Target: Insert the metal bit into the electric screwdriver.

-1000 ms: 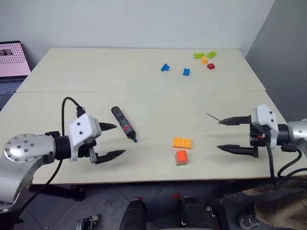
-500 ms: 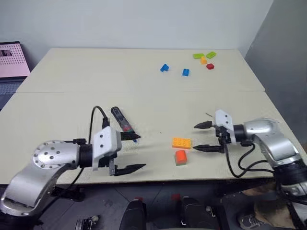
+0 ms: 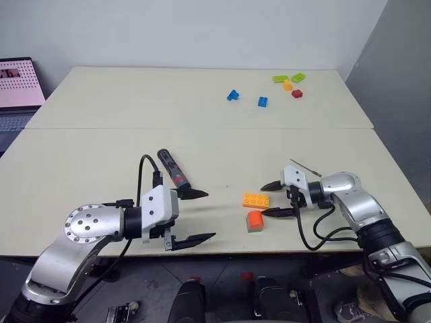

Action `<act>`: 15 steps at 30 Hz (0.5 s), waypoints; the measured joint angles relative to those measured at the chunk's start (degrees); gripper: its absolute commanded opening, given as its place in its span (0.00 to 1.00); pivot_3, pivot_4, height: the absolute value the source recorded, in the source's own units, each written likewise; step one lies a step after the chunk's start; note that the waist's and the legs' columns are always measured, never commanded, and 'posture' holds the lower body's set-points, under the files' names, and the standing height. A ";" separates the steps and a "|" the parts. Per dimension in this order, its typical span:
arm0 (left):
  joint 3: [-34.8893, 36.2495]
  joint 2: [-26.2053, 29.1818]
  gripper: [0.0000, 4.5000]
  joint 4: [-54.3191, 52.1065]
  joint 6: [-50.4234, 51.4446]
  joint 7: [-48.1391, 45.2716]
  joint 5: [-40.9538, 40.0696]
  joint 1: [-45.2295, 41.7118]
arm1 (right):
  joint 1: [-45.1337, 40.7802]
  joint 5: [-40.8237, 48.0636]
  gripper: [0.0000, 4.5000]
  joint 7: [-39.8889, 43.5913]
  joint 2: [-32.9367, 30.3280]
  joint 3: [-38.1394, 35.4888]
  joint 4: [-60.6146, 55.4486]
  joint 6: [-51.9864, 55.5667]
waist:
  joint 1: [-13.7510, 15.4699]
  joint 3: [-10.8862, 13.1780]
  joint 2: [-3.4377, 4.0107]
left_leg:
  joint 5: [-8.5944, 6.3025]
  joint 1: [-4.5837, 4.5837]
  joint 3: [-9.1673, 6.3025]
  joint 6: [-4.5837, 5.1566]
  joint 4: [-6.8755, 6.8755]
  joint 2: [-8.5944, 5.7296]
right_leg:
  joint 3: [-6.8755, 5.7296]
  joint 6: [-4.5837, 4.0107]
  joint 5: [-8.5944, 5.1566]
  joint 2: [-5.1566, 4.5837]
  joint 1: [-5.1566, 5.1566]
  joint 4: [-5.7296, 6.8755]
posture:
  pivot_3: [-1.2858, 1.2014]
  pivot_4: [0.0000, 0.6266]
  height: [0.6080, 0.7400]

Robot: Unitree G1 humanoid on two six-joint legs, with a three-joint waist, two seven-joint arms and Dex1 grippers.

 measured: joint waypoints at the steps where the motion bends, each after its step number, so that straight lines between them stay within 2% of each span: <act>1: -0.05 -0.22 1.00 0.08 -0.15 -0.13 -0.20 -0.18 | 0.00 -0.04 0.62 0.00 0.14 -0.01 0.05 -0.21 | 0.00 0.00 0.00 | 0.00 0.00 0.00 0.00 0.00 0.00 | 0.01 0.00 0.00 0.00 0.00 0.00 | 0.52 0.24 1.00; 6: -0.08 -1.94 1.00 0.75 -0.11 0.12 -1.57 -2.06 | 0.20 0.00 0.35 -0.51 0.17 -0.54 -0.17 -1.06 | 0.02 0.00 0.00 | 0.00 0.00 -0.01 0.00 0.00 0.00 | 0.00 0.20 0.11 0.00 0.02 0.00 | 0.52 0.24 1.00; 11: -0.83 -4.59 1.00 1.67 0.93 0.55 -3.25 -3.97 | 4.56 2.75 0.33 -5.69 -1.30 -7.99 -6.16 1.69 | 0.25 0.00 0.00 | 0.00 -0.03 -0.03 0.00 0.00 -0.01 | 0.00 0.23 0.13 0.00 0.03 -0.02 | 0.52 0.24 1.00; 15: -1.40 -7.70 1.00 2.55 1.19 1.69 -3.83 -6.89 | 9.39 4.70 0.33 -16.58 -2.25 -19.32 -10.07 4.38 | 0.29 -0.01 -0.01 | 0.00 -0.01 -0.03 0.00 0.04 -0.03 | 0.01 0.23 0.13 0.00 0.07 -0.02 | 0.52 0.24 1.00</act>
